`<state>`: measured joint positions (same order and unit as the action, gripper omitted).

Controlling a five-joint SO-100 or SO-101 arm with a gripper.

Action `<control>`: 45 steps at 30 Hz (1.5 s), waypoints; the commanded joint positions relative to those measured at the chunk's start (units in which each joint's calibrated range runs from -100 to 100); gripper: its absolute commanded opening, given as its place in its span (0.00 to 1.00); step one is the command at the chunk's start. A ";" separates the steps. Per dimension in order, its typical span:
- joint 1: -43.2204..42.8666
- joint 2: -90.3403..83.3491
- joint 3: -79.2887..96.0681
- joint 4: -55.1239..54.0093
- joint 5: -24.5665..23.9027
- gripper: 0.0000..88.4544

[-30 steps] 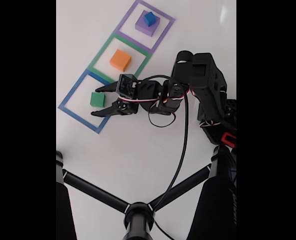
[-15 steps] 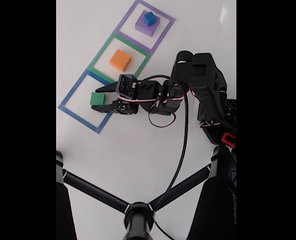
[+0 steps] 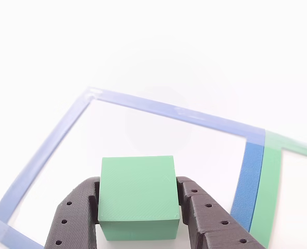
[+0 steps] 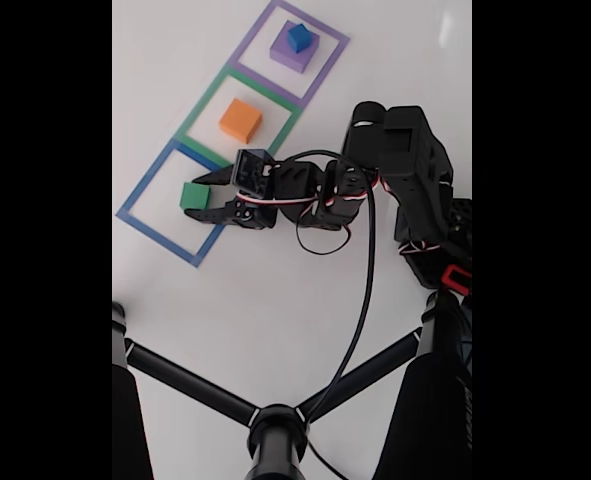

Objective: Tower of hanoi

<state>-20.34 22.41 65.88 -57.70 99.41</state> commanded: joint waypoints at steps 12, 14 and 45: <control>-1.90 -36.83 -0.25 37.54 0.59 0.08; -1.23 -41.75 -1.79 44.83 0.59 0.09; 10.37 -69.85 -64.34 141.43 0.59 0.08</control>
<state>-11.67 -45.29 4.53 83.23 100.00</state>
